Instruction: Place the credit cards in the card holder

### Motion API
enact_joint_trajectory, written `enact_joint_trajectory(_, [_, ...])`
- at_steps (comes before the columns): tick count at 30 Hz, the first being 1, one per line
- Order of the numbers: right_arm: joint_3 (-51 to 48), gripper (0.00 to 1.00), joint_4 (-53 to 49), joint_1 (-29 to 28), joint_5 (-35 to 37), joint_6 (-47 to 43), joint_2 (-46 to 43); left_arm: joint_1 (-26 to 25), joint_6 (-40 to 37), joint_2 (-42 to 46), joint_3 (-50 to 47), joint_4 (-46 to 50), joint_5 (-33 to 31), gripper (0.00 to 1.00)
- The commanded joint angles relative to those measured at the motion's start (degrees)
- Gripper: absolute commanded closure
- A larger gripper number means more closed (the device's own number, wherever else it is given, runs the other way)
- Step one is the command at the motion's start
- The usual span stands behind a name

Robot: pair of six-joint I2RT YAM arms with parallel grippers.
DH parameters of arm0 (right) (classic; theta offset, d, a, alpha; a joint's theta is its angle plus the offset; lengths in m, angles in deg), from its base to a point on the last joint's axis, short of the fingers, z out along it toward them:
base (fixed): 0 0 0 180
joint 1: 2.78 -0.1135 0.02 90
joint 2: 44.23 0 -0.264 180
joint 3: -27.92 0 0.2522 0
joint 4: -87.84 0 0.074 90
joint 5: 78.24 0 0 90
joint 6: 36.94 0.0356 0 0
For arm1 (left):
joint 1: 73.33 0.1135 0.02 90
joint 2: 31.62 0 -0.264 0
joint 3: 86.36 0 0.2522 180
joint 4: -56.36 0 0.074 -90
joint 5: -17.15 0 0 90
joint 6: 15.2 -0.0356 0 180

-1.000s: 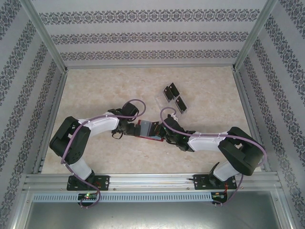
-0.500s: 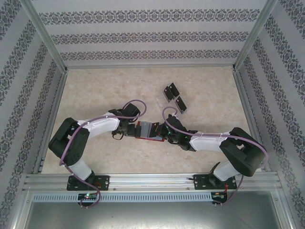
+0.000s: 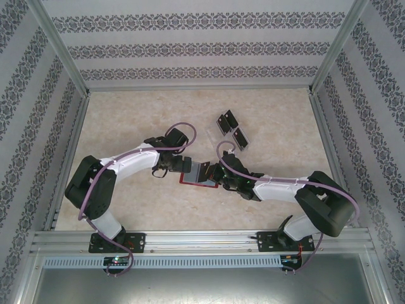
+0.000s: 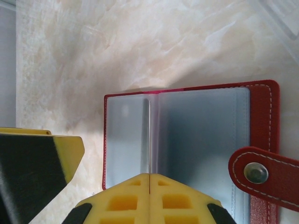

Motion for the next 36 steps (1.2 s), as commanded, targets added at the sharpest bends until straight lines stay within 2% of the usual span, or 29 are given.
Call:
enact_joint_trajectory(1, [0.41,1.00,-0.77,0.53,-0.13,-0.99,-1.59,0.75,-1.52,-1.23,-0.43,1.21,0.03,0.00])
enact_joint_trajectory(36, [2.74,1.00,2.20,0.74,-0.41,-0.28,4.25,0.87,-1.87,-3.52,-2.48,-0.23,0.56,0.00])
